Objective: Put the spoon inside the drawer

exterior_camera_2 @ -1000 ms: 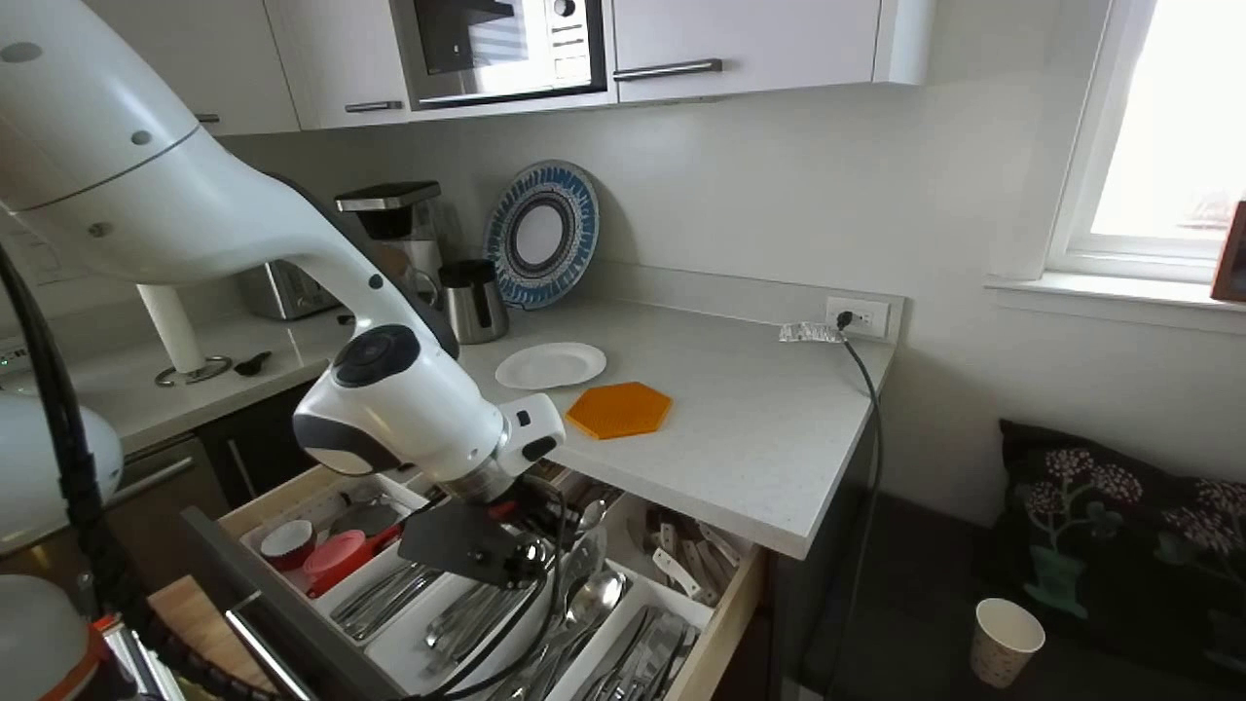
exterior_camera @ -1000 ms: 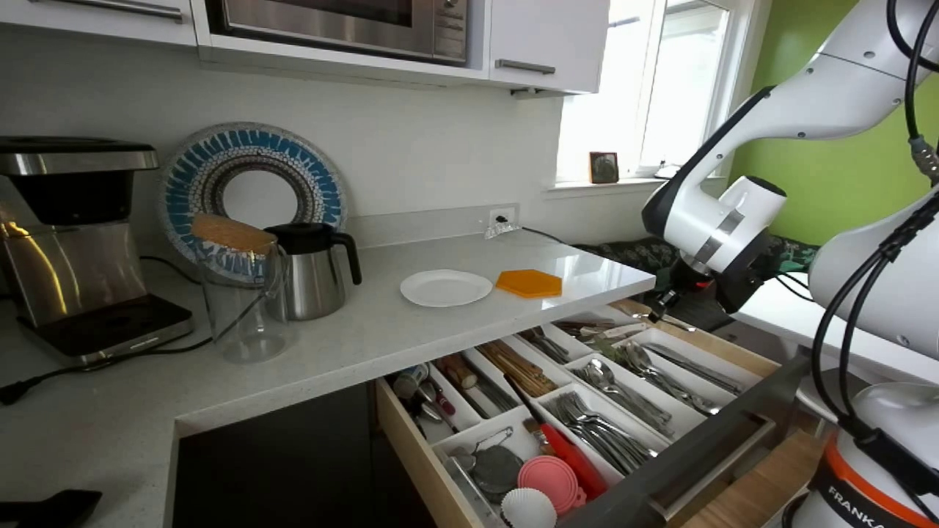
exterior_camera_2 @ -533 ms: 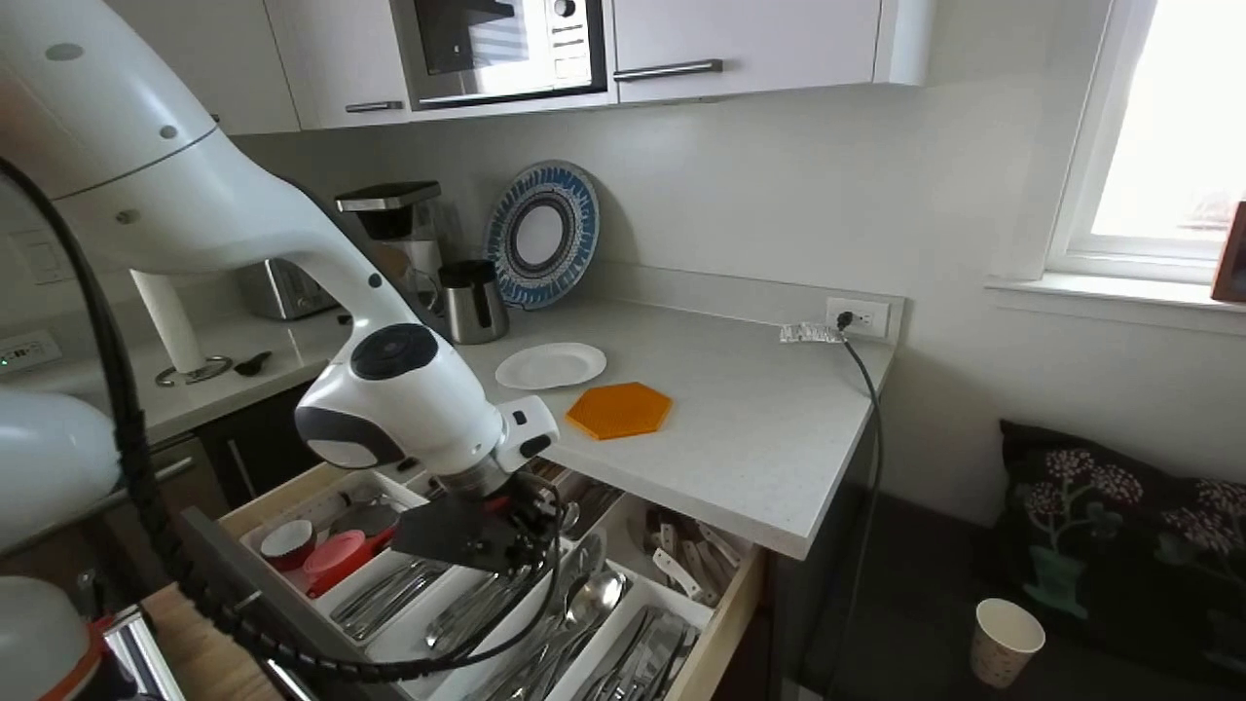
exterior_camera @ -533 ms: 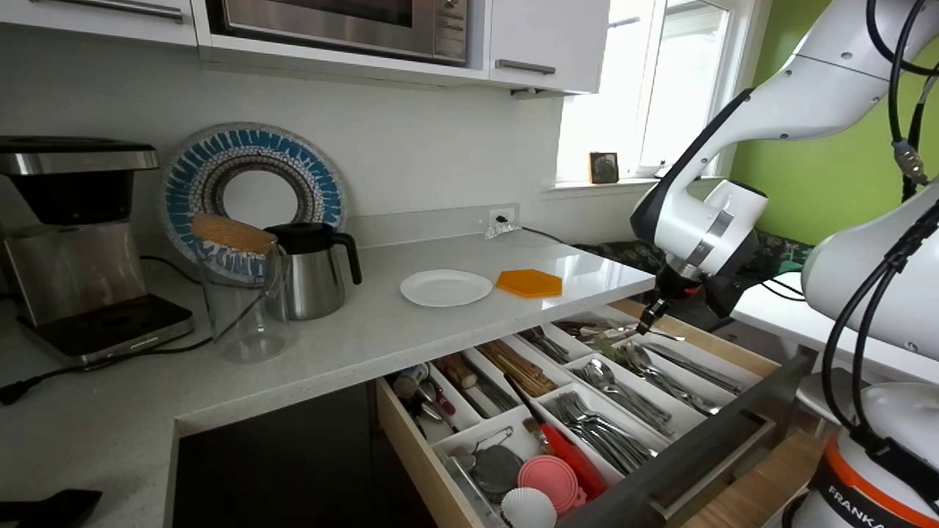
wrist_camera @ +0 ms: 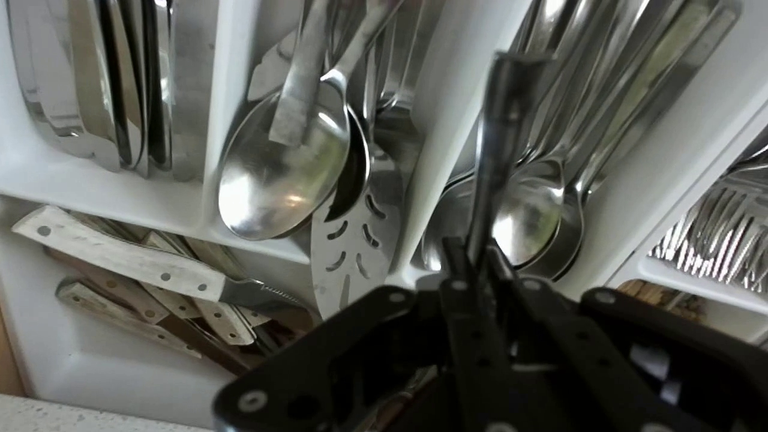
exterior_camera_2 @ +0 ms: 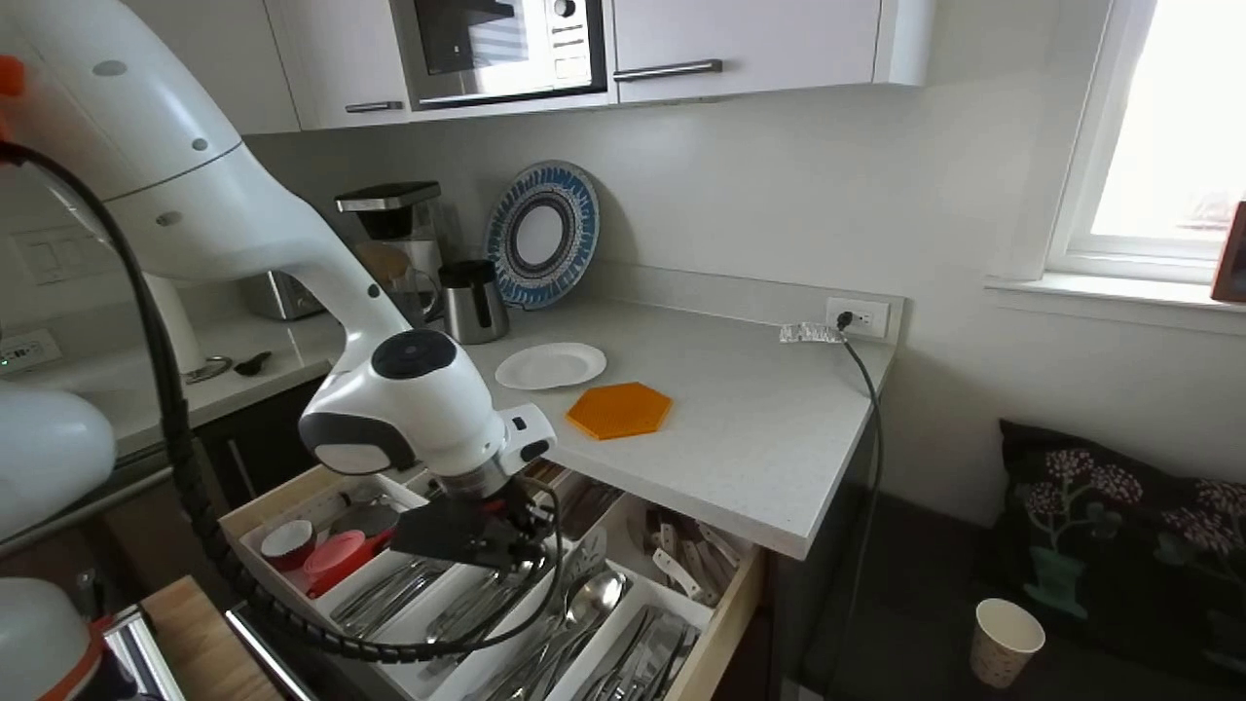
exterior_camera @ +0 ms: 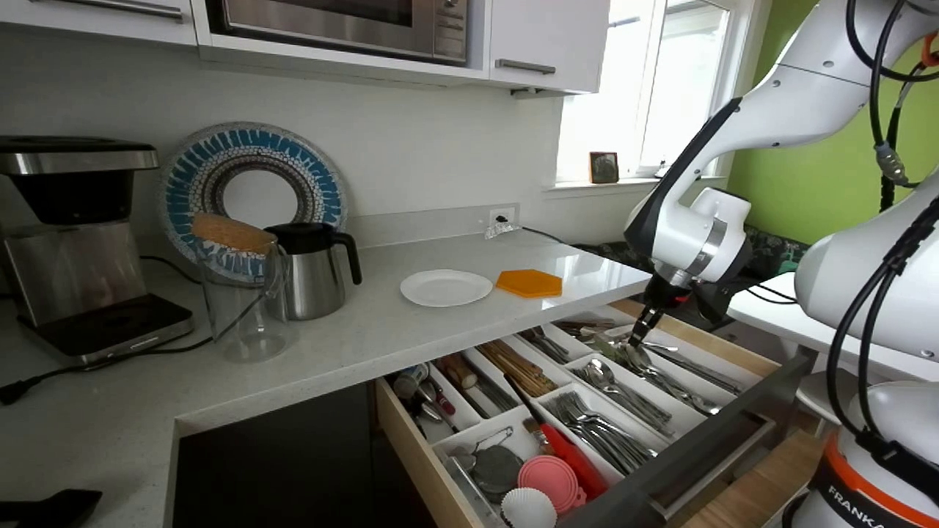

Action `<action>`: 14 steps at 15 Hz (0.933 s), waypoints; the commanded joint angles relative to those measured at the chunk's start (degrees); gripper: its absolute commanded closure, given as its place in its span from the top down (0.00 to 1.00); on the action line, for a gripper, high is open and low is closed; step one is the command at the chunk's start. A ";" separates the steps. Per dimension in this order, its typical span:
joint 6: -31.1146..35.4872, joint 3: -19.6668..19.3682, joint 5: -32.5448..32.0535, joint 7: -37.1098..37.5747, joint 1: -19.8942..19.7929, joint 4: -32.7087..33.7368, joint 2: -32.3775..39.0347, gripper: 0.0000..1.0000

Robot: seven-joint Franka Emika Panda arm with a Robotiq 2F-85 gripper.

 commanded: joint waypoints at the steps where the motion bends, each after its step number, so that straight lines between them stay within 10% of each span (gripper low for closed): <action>1: 4.76 -7.54 -4.66 1.39 6.46 2.01 7.14 0.02; 11: 20.02 -13.89 -6.54 -2.22 18.38 15.45 29.75 0.02; 14: 19.63 -20.28 -24.60 11.59 22.91 18.18 31.46 0.02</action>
